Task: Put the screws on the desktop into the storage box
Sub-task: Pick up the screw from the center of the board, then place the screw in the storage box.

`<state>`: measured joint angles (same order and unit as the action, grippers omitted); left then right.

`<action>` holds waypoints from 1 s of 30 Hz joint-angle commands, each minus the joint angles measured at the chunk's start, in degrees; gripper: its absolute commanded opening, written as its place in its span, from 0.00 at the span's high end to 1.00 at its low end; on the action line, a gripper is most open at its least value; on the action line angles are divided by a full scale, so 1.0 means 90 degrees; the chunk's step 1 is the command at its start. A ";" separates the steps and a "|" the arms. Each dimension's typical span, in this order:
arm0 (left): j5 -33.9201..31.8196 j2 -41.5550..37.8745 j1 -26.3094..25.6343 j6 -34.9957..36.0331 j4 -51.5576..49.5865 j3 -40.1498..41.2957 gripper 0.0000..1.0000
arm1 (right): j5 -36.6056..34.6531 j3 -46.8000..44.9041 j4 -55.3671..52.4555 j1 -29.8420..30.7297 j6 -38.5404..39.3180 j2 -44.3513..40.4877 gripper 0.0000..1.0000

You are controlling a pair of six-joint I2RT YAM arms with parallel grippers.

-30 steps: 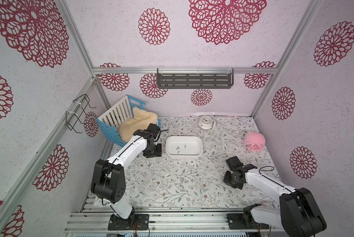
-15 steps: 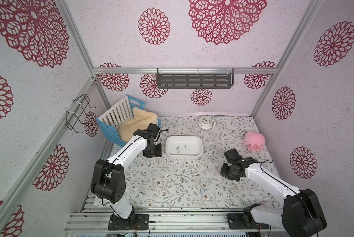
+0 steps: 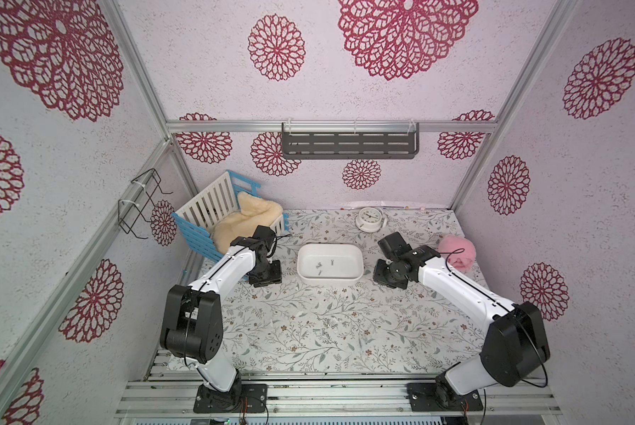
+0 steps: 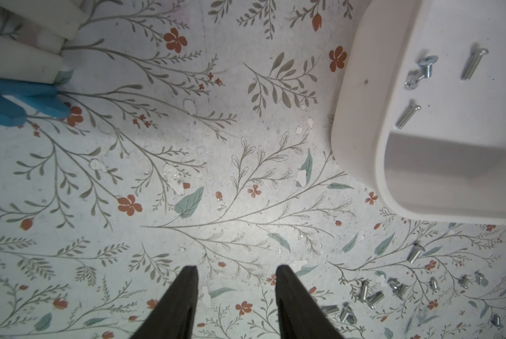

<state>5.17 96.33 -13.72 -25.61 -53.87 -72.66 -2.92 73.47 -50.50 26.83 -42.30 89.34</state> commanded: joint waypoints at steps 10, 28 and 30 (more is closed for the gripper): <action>0.0224 -0.0479 0.0060 -0.0026 0.0328 0.0358 0.51 | 0.0119 0.2763 -0.0149 0.0386 0.0455 0.2470 0.95; 0.0402 -0.0509 0.0118 -0.0016 0.0403 0.0427 0.51 | -0.0081 0.6802 -0.1598 0.0543 0.0667 0.5756 0.83; 0.0402 -0.0509 0.0127 -0.0018 0.0409 0.0426 0.51 | -0.0115 0.6991 -0.1683 0.0568 0.0654 0.5816 0.76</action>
<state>8.32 93.23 -13.17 -25.74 -51.24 -69.23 -2.20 132.57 -62.33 31.29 -37.21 142.04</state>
